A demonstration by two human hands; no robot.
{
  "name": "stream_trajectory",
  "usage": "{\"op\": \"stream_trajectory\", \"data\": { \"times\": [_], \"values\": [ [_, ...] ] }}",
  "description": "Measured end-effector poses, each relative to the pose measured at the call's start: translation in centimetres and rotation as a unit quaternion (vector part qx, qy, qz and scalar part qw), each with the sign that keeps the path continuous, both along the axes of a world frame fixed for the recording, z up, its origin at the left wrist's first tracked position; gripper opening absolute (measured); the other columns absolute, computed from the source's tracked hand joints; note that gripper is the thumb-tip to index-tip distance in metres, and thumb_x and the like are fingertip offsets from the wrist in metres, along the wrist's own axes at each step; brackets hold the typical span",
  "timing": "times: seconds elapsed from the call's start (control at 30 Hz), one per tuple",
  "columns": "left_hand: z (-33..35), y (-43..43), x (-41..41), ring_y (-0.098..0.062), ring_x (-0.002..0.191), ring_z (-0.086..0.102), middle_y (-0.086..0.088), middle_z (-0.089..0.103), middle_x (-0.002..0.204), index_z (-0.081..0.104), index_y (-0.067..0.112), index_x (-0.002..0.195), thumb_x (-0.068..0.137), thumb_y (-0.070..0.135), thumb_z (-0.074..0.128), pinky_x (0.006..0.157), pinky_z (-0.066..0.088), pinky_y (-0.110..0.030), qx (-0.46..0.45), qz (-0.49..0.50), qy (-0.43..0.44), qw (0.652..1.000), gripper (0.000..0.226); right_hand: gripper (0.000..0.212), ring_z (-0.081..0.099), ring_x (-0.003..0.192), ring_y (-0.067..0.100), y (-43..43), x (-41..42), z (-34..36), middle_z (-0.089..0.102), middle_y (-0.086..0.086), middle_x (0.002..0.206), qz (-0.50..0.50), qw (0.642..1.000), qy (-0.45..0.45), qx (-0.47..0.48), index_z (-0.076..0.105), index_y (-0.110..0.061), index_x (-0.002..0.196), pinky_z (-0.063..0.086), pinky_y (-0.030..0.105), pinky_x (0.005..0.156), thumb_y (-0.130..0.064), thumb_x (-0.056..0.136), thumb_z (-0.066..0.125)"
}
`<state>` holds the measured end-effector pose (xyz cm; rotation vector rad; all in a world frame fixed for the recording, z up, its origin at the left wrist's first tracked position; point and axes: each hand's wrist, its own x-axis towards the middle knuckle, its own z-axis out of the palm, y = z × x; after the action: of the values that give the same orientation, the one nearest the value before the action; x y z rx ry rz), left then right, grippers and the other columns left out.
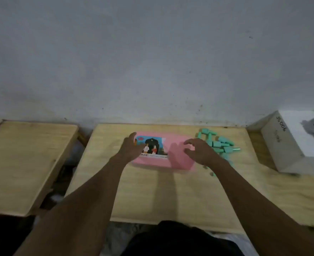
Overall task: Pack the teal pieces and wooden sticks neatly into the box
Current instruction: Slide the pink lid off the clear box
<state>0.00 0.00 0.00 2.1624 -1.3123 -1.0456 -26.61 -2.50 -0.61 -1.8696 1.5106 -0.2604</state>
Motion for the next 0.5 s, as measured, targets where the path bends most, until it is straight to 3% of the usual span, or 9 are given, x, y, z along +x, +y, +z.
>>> {"op": "stream_trajectory", "data": {
  "times": [0.07, 0.17, 0.27, 0.33, 0.5],
  "values": [
    [-2.1, 0.7, 1.3, -0.036, 0.129, 0.045, -0.018, 0.038, 0.145, 0.026, 0.013, 0.148, 0.077, 0.046, 0.064, 0.104, 0.042, -0.039, 0.052, 0.032, -0.020, 0.998, 0.086, 0.055, 0.044, 0.128, 0.026, 1.0, 0.4, -0.9, 0.043, 0.004, 0.140, 0.027, 0.998, 0.049, 0.011, 0.050, -0.017, 0.136, 0.039, 0.039, 0.105, -0.035, 0.087, 0.066],
    [-5.4, 2.1, 2.9, -0.029, 0.107, 0.061, -0.014, 0.060, 0.122, 0.050, 0.007, 0.131, 0.072, 0.045, 0.064, 0.087, 0.052, -0.038, 0.074, 0.056, 0.044, 0.995, 0.073, 0.063, 0.047, 0.115, 0.023, 2.6, 0.8, -2.6, 0.041, 0.001, 0.122, 0.107, 0.989, 0.103, -0.021, 0.049, -0.018, 0.123, 0.050, 0.044, 0.090, -0.045, 0.073, 0.075],
    [-4.9, 3.4, 2.8, -0.022, 0.088, 0.058, -0.007, 0.064, 0.100, 0.064, 0.006, 0.114, 0.090, 0.021, 0.058, 0.074, 0.042, -0.028, 0.028, 0.090, 0.095, 0.991, 0.029, 0.069, 0.051, 0.112, 0.024, 2.9, 1.1, -2.5, 0.034, 0.003, 0.133, 0.110, 0.974, 0.187, -0.068, 0.039, -0.020, 0.132, 0.055, 0.040, 0.083, -0.030, 0.074, 0.076],
    [-5.8, 3.5, 3.1, -0.021, 0.086, 0.055, -0.006, 0.062, 0.098, 0.064, 0.006, 0.114, 0.093, 0.020, 0.056, 0.072, 0.039, -0.026, -0.005, 0.139, 0.119, 0.983, 0.026, 0.071, 0.051, 0.116, 0.026, 2.7, 1.5, -2.7, 0.029, 0.005, 0.140, 0.106, 0.963, 0.240, -0.066, 0.033, -0.020, 0.139, 0.055, 0.038, 0.084, -0.018, 0.079, 0.070],
    [-7.3, 3.5, 3.7, -0.019, 0.082, 0.054, -0.007, 0.064, 0.101, 0.062, 0.010, 0.114, 0.092, 0.021, 0.059, 0.071, 0.042, -0.029, -0.030, 0.182, 0.188, 0.965, 0.025, 0.070, 0.050, 0.120, 0.029, 2.5, 3.1, -2.7, 0.024, 0.015, 0.148, 0.110, 0.935, 0.328, -0.071, 0.029, -0.016, 0.142, 0.053, 0.037, 0.084, -0.009, 0.082, 0.065]
  ]
}}
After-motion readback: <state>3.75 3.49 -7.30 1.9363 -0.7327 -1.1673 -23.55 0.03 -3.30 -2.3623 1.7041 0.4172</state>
